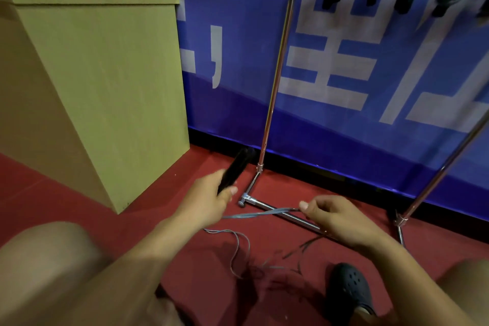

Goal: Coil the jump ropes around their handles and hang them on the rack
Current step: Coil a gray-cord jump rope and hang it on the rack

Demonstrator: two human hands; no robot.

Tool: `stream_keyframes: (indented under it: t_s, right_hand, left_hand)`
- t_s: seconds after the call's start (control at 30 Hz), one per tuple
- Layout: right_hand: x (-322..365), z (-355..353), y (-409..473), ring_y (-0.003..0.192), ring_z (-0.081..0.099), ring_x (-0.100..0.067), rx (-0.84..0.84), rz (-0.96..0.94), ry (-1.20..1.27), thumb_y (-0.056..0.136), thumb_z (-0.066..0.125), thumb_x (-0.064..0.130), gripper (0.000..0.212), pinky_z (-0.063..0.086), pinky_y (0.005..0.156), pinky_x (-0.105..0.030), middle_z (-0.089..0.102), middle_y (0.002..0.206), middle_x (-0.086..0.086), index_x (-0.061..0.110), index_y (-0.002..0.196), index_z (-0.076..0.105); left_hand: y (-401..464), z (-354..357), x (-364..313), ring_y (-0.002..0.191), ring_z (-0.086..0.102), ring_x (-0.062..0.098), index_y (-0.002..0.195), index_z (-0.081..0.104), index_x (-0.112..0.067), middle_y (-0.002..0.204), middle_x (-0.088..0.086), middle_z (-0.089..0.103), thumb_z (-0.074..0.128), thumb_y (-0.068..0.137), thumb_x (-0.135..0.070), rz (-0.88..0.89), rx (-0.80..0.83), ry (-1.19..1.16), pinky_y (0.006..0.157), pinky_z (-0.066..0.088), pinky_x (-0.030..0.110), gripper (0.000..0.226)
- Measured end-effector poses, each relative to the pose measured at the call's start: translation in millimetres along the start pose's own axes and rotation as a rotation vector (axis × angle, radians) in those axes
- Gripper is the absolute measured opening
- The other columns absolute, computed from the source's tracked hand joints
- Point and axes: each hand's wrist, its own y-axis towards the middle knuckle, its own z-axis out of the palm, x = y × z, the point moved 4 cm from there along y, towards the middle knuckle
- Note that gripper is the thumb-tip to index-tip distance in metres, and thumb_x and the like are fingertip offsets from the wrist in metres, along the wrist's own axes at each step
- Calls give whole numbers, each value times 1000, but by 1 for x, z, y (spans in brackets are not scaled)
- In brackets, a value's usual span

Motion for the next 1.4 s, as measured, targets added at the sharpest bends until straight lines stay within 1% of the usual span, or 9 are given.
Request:
stream_keyframes:
  t_s: [0.13, 0.27, 0.37, 0.43, 0.53, 0.7, 0.97, 1.17, 1.4]
  right_hand:
    - [6, -7, -7, 57, 40, -3, -72, -82, 99, 92, 67, 24, 18, 34, 57, -18, 50, 60, 13, 11, 79, 66]
    - [5, -12, -9, 55, 47, 0, -294, -122, -21, 95, 63, 27, 16, 38, 57, -18, 57, 58, 14, 21, 80, 65]
    - [9, -11, -12, 62, 53, -1, -442, -127, -160, 92, 64, 31, 13, 38, 58, -14, 59, 61, 9, 26, 81, 64]
    - [12, -9, -13, 66, 54, -3, -471, -139, -188, 92, 64, 32, 12, 39, 59, -15, 60, 62, 8, 25, 83, 65]
    - [16, -8, -11, 72, 57, -3, -489, -153, -204, 93, 64, 35, 13, 41, 62, -19, 63, 67, 9, 24, 85, 66]
    - [22, -4, -12, 73, 57, 0, -512, -210, -260, 92, 64, 36, 13, 44, 66, -21, 63, 73, 14, 24, 87, 67]
    - [24, -6, -16, 74, 59, -4, -528, -217, -284, 93, 62, 37, 13, 49, 68, -30, 66, 75, 12, 26, 89, 67]
    - [26, -8, -17, 75, 61, 1, -531, -244, -128, 90, 69, 28, 5, 44, 68, -15, 69, 77, 17, 28, 85, 72]
    - [36, -2, -12, 82, 66, 3, -410, -290, 222, 90, 69, 14, 14, 48, 78, -13, 74, 86, 17, 27, 86, 72]
  left_hand:
    - [-15, 23, -6, 68, 68, 17, 91, 65, -22, 75, -1, 69, 65, 92, -29, 5, 252, 94, 69, 55, 39, 7]
    - [-28, 36, -25, 56, 52, 8, 89, 59, -24, 67, -8, 56, 59, 95, -35, 75, 390, -23, 58, 44, 32, 12]
    - [-33, 39, -35, 54, 54, 8, 105, 59, -22, 67, -7, 56, 56, 98, -36, 62, 400, -149, 53, 45, 24, 15]
    - [-34, 40, -37, 52, 54, 8, 101, 58, -18, 63, -6, 56, 57, 99, -34, 33, 393, -183, 52, 46, 25, 16]
    - [-33, 39, -37, 58, 59, 10, 91, 57, -21, 64, -4, 59, 55, 100, -36, 21, 398, -149, 59, 48, 32, 17]
    - [-39, 43, -40, 80, 75, 26, 105, 59, -18, 83, 10, 67, 53, 103, -23, -104, 492, -396, 60, 59, 37, 8]
    - [-41, 41, -45, 58, 65, 18, 107, 59, -17, 90, 3, 72, 50, 104, -29, -153, 530, -428, 47, 49, 26, 16]
    - [-43, 43, -44, 55, 63, 13, 111, 59, -11, 86, 1, 68, 57, 100, -38, -184, 596, -432, 44, 48, 22, 29]
    - [-55, 48, -53, 56, 62, 14, 123, 60, -10, 84, -1, 69, 57, 95, -42, -180, 879, -495, 46, 50, 22, 42]
